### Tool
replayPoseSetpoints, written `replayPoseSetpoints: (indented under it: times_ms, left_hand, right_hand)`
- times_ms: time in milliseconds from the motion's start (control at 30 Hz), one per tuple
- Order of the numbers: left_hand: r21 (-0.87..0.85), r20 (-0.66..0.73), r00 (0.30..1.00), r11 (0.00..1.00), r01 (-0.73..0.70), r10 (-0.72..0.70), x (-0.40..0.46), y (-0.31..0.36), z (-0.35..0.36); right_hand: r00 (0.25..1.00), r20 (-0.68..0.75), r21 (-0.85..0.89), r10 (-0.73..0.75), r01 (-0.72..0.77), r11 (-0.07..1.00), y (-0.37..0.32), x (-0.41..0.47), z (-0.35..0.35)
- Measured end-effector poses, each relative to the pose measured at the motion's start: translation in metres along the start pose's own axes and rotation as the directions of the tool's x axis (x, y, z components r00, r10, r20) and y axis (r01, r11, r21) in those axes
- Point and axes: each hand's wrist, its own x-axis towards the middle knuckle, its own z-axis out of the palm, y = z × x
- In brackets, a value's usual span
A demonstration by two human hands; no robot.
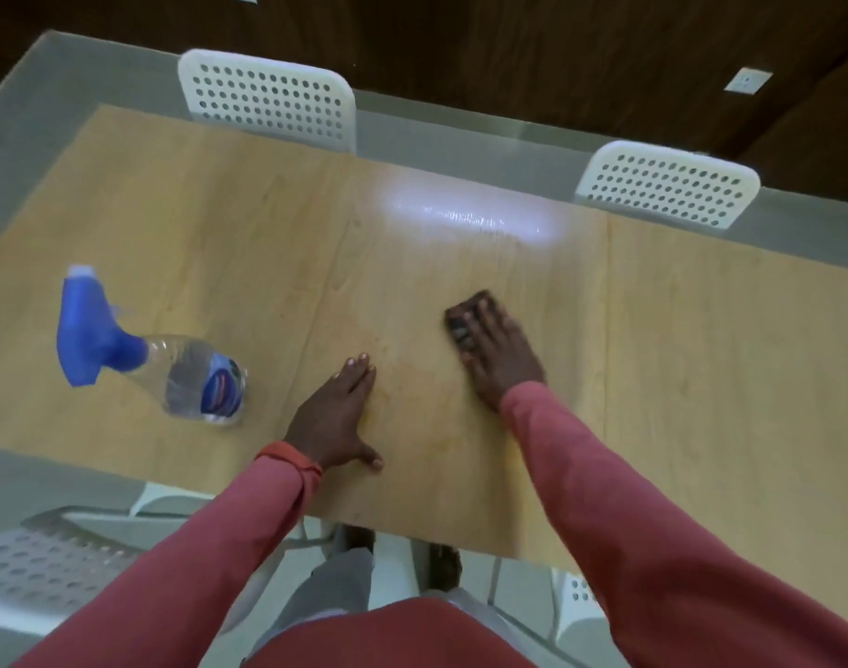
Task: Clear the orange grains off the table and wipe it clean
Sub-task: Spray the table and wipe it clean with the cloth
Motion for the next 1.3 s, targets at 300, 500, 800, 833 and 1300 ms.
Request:
replayPoseSetpoints:
  times_ms: [300,500,800,833,1300]
  left_hand:
    - [0.058,-0.009,0.998,0.997,0.056,-0.056,-0.029,0.038,0.022]
    - [-0.021,-0.072,0.978,0.980,0.195,-0.197,-0.059,0.054,0.046]
    - [-0.025,-0.055,0.977,0.979,0.204,-0.205,-0.072,0.064,0.057]
    - [-0.025,-0.050,0.977,0.979,0.204,-0.205,-0.073,0.064,0.057]
    - [0.008,-0.037,0.976,0.976,0.216,-0.215,-0.069,0.066,0.057]
  right_hand:
    - [0.919,-0.019,-0.012,-0.394,0.394,0.919,0.070,-0.172,0.047]
    - [0.998,-0.047,0.041,0.052,-0.050,0.998,0.093,-0.085,0.002]
    - [0.706,-0.015,-0.060,-0.708,0.706,0.706,0.033,-0.214,0.068]
    - [0.688,-0.002,-0.070,-0.726,0.724,0.686,0.054,-0.220,0.066]
    - [0.763,-0.092,-0.075,-0.640,0.635,0.769,0.021,-0.176,0.064]
